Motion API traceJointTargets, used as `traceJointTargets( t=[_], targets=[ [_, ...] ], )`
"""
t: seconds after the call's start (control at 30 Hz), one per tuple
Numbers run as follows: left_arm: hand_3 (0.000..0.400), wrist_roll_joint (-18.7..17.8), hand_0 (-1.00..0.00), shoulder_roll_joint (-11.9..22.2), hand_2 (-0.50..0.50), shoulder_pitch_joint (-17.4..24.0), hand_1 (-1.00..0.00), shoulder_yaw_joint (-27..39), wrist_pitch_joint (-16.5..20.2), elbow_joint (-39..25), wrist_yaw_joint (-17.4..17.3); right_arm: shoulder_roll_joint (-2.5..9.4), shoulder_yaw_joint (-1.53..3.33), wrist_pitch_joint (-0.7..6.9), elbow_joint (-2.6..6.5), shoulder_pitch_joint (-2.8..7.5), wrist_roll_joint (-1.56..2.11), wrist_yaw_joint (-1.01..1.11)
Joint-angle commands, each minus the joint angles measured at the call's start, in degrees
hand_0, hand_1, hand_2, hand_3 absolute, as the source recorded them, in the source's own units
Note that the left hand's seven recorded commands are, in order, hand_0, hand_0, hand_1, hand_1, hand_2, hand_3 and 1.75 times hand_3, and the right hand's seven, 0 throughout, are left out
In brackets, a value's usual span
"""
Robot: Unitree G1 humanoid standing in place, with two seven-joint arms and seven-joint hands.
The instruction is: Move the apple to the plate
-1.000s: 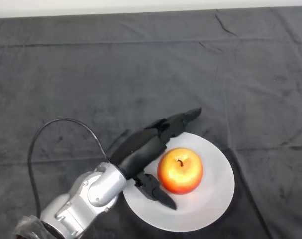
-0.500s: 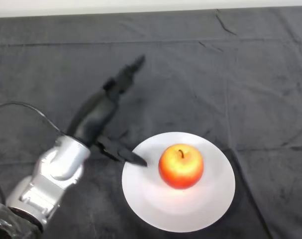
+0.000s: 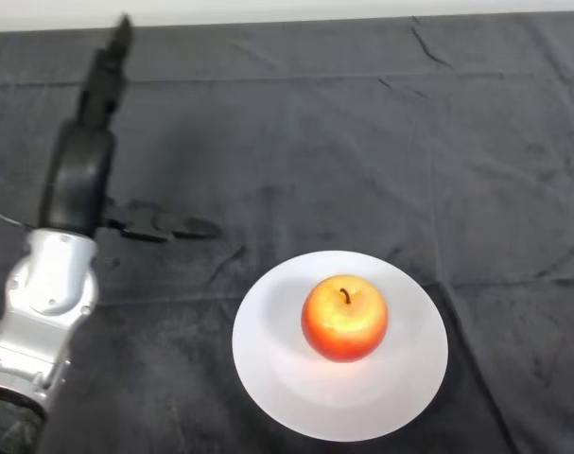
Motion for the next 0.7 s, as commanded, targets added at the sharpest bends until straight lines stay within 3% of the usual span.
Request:
traceJointTargets(
  t=[0.03,0.7],
  targets=[
    [0.0,-1.43,0.0,3.99,0.0,-1.51,0.0,2.92,-1.0,1.88,1.06,-1.55,-0.23,0.0,-0.51,-0.14,-0.06,0.2],
    [0.0,-4.83,0.0,11.05,0.0,1.28,0.0,15.43,-2.89,4.74,2.45,-1.57,-0.24,0.01,-0.48,-0.14,-0.05,0.2]
  ],
)
